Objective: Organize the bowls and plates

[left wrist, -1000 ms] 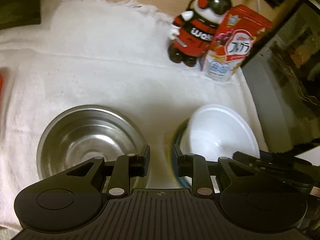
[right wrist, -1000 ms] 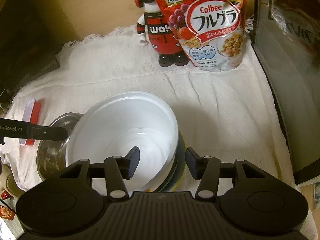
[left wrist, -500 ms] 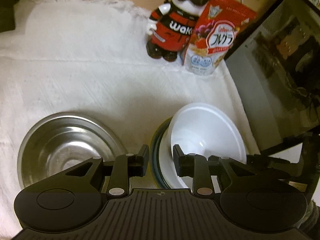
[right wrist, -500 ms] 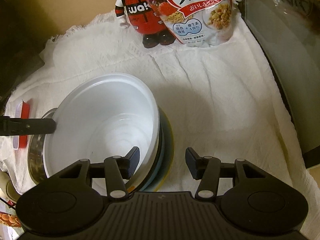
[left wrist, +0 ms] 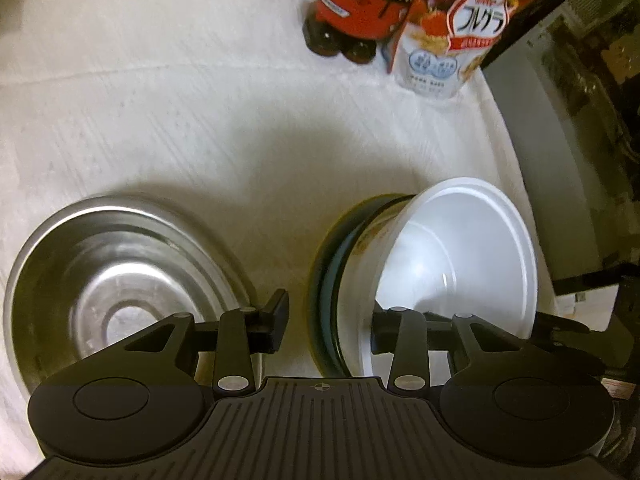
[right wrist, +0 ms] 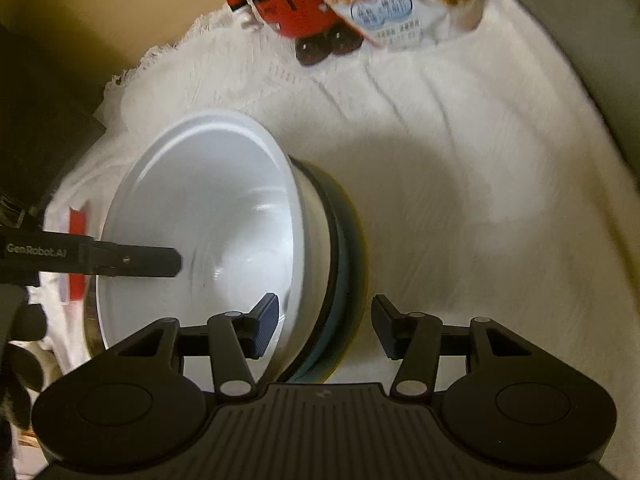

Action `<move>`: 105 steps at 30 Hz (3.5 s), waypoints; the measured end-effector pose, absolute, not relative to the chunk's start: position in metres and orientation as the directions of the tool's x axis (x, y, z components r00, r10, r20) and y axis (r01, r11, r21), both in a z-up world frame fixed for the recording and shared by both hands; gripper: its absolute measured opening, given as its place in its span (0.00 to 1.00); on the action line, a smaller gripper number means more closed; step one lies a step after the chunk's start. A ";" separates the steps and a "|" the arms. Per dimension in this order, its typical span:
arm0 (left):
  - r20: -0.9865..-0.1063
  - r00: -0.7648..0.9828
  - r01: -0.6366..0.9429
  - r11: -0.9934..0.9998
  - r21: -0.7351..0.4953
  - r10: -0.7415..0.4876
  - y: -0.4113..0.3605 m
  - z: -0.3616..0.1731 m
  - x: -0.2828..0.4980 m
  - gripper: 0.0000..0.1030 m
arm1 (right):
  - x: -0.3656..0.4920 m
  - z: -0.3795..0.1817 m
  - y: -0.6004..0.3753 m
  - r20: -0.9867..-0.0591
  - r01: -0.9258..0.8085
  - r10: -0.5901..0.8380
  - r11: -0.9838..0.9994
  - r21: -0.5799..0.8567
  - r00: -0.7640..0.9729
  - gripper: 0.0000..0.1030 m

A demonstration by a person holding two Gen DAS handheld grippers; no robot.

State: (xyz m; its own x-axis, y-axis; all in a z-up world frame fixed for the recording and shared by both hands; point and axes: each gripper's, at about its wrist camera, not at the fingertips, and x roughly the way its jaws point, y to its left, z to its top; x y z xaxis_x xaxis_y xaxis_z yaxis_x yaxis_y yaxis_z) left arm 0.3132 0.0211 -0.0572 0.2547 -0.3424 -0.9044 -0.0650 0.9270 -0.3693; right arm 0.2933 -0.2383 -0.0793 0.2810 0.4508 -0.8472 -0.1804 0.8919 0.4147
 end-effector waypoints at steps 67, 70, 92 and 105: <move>-0.950 0.198 0.036 0.970 -0.241 -0.243 -0.053 -0.074 0.310 0.45 | 0.297 -0.088 -0.272 -0.810 -0.165 0.509 0.861 0.482 0.291 0.59; -0.954 0.185 0.037 0.972 -0.233 -0.236 -0.054 -0.072 0.311 0.44 | 0.296 -0.089 -0.275 -0.802 -0.159 0.525 0.851 0.500 0.285 0.59; -0.938 0.179 0.015 0.954 -0.299 -0.296 -0.037 -0.052 0.314 0.51 | 0.297 -0.096 -0.282 -0.784 -0.104 0.564 0.823 0.558 0.260 0.59; -0.919 0.165 0.027 0.934 -0.358 -0.357 -0.041 -0.067 0.314 0.68 | 0.294 -0.087 -0.268 -0.812 -0.153 0.512 0.859 0.489 0.281 0.62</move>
State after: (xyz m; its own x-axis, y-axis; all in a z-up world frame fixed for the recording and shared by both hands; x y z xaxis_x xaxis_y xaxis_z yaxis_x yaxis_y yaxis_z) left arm 0.3136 -0.0405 -0.0673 0.1646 -0.3570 -0.9195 0.0274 0.9335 -0.3575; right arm 0.2943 -0.2682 -0.0870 0.2813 0.5118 -0.8117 -0.1527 0.8590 0.4887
